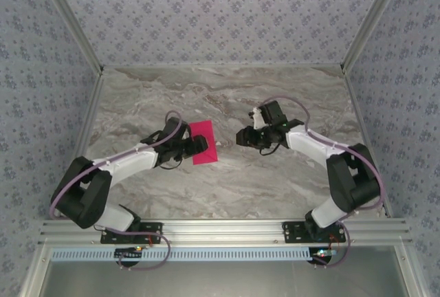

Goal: Fold a paper plane with a square sheet of paper (pick it up from the middle)
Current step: Move the paper to the center of the table, then turn over the paper at the center of the table.

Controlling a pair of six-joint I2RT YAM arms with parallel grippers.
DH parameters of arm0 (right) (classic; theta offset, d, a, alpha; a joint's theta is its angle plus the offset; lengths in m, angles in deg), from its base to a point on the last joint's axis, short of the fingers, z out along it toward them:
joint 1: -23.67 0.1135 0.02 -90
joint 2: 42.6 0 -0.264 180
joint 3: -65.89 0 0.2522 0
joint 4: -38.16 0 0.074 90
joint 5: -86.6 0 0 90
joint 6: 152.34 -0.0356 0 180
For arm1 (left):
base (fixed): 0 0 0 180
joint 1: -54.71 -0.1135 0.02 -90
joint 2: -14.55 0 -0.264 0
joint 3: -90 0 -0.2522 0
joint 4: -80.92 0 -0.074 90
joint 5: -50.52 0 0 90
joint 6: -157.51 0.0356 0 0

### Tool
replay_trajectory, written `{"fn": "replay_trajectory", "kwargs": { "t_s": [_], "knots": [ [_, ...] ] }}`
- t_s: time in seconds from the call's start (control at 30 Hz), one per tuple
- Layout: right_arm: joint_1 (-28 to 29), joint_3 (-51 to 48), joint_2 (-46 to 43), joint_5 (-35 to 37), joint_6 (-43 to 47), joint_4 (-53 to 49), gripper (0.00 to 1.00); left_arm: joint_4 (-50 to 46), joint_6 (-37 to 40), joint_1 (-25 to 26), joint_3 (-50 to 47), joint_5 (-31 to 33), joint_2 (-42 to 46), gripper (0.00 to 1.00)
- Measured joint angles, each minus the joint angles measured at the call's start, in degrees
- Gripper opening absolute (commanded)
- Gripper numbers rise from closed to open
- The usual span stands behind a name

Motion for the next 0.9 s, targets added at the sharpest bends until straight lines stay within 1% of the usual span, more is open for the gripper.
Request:
{"fn": "replay_trajectory", "kwargs": {
  "t_s": [0.2,0.33,0.5,0.63,0.73,0.77,0.9],
  "knots": [
    [4.7,9.8,12.0,-0.3,1.2,0.4,0.44,-2.3,-2.7,-1.5,-1.6,3.0,4.0,0.91],
    [6.4,16.0,18.5,-1.0,1.3,0.5,0.43,-3.8,-4.1,-3.3,-3.1,4.2,6.7,0.97],
    [7.4,20.7,23.8,-3.2,1.7,1.1,0.40,-5.4,-4.8,-5.3,-5.7,4.3,9.9,0.99],
    [7.5,21.6,26.0,-4.6,2.1,1.1,0.38,-4.8,-5.2,-6.2,-6.7,2.5,10.7,0.99],
    [7.5,21.9,27.2,-5.4,2.3,1.4,0.34,-3.5,-5.4,-6.6,-7.3,0.0,10.6,0.99],
    [7.5,21.9,27.5,-5.9,2.4,1.7,0.31,-3.0,-5.4,-6.7,-7.5,-0.9,10.6,0.99],
    [7.5,21.9,28.3,-7.2,2.5,2.8,0.08,-0.4,-5.4,-6.8,-7.7,-4.2,10.1,0.99]
  ]
}}
